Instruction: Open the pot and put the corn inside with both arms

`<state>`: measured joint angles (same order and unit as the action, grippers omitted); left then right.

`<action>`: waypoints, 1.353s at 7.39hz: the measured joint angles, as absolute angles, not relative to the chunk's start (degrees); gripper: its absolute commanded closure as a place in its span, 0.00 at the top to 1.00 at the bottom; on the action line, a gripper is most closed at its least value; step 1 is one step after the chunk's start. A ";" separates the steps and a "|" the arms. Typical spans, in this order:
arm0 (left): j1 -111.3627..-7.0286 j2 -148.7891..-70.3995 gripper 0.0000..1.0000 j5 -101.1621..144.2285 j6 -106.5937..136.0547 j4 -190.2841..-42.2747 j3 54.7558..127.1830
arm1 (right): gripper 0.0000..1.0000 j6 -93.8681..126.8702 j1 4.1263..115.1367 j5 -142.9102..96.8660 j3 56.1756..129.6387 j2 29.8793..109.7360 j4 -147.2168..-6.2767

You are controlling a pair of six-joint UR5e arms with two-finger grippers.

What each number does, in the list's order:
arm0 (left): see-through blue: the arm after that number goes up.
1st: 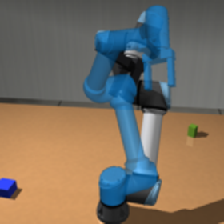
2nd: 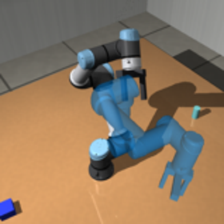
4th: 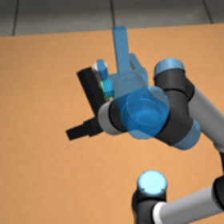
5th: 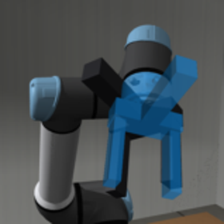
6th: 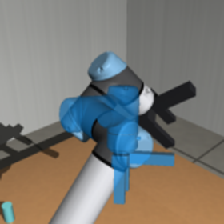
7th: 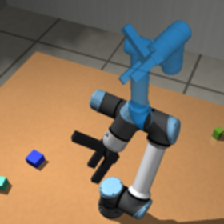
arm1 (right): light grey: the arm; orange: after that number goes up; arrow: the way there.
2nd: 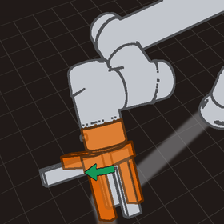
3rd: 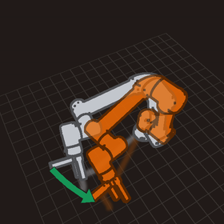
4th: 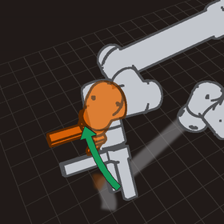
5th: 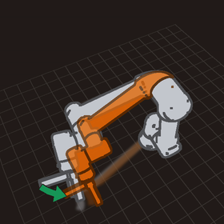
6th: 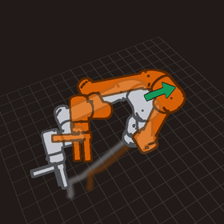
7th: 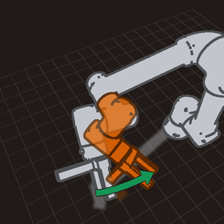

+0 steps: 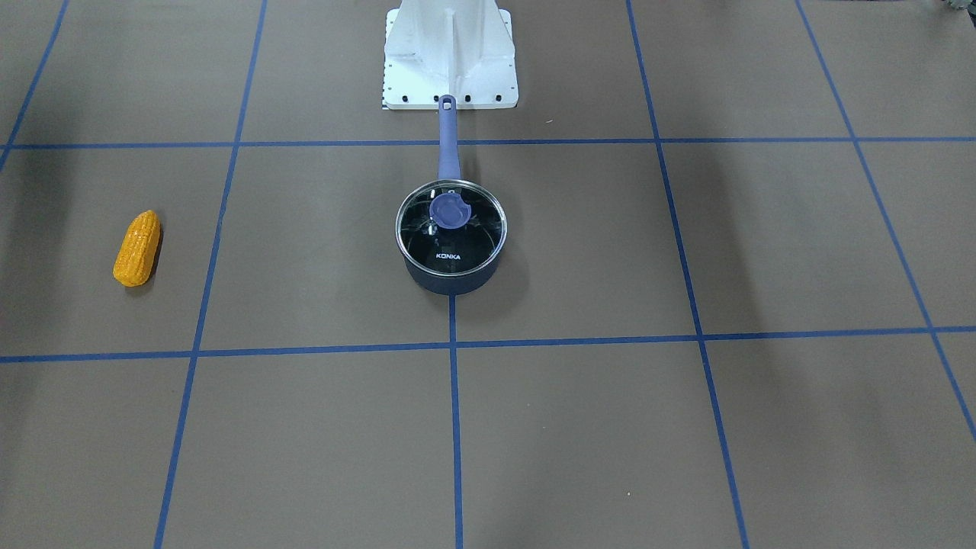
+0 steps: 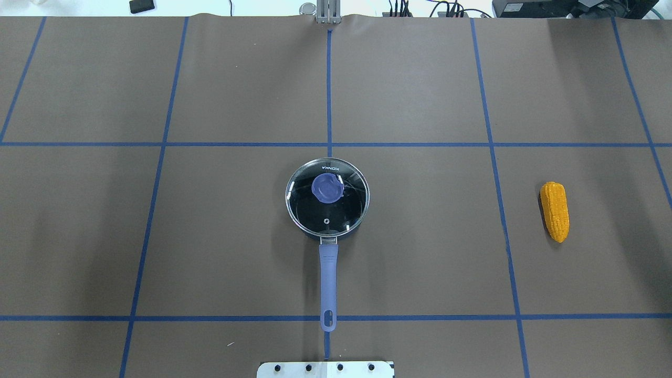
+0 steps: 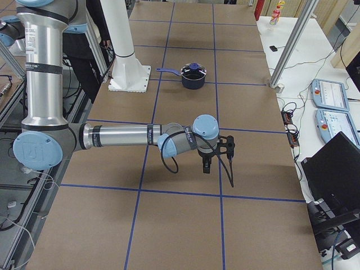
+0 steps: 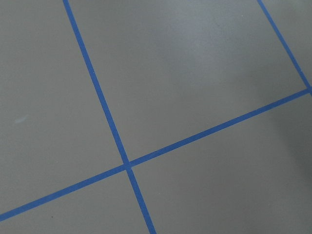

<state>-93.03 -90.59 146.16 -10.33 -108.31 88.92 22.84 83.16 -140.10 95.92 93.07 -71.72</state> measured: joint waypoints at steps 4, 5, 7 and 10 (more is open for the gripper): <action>-93.06 -90.58 0.99 146.10 -10.27 -108.28 89.15 | 1.00 22.78 83.29 -140.32 95.98 91.31 -71.77; -93.06 -90.68 0.99 146.11 -10.21 -108.20 89.26 | 1.00 22.57 83.31 -140.60 96.00 90.93 -71.79; -93.00 -91.15 0.99 146.12 -9.74 -107.94 89.43 | 1.00 21.77 83.00 -140.55 95.37 89.82 -71.90; -91.46 -91.46 0.99 146.19 0.23 -108.21 93.78 | 0.95 23.44 81.98 -140.62 95.78 87.11 -72.00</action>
<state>-91.46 -91.46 146.19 0.23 -108.21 93.78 23.44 81.98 -140.62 95.78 87.11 -72.00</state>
